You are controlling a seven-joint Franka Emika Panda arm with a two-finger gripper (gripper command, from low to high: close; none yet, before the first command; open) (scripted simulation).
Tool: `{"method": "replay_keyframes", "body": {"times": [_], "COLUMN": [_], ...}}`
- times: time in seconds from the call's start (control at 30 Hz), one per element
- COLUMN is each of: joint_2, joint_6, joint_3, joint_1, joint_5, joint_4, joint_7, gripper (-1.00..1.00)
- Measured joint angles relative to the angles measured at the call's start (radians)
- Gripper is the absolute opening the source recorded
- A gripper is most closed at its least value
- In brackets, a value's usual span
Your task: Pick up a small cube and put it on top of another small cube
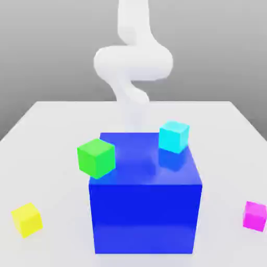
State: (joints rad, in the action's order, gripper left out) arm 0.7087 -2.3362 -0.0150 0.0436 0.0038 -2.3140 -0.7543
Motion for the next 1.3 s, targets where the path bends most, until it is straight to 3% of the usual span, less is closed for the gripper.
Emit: {"method": "replay_keyframes", "body": {"times": [0.57, 0.87, 1.03, 1.07, 1.3], "joint_2": [-0.622, -0.956, -1.137, -1.155, -1.151], "joint_6": [-0.247, -0.376, -0.505, -0.519, -0.515], "joint_3": [-0.165, -0.219, -0.15, -0.141, -0.143], "joint_1": [0.261, 0.402, 0.47, 0.478, 0.476], "joint_5": [-0.024, -0.147, -0.234, -0.242, -0.242], "joint_4": [-0.095, -0.141, -0.11, -0.107, -0.108], "joint_7": [0.275, 0.336, 0.284, 0.278, 0.277], "gripper": [0.0, 0.0, 0.0, -1.0, -1.0]}}
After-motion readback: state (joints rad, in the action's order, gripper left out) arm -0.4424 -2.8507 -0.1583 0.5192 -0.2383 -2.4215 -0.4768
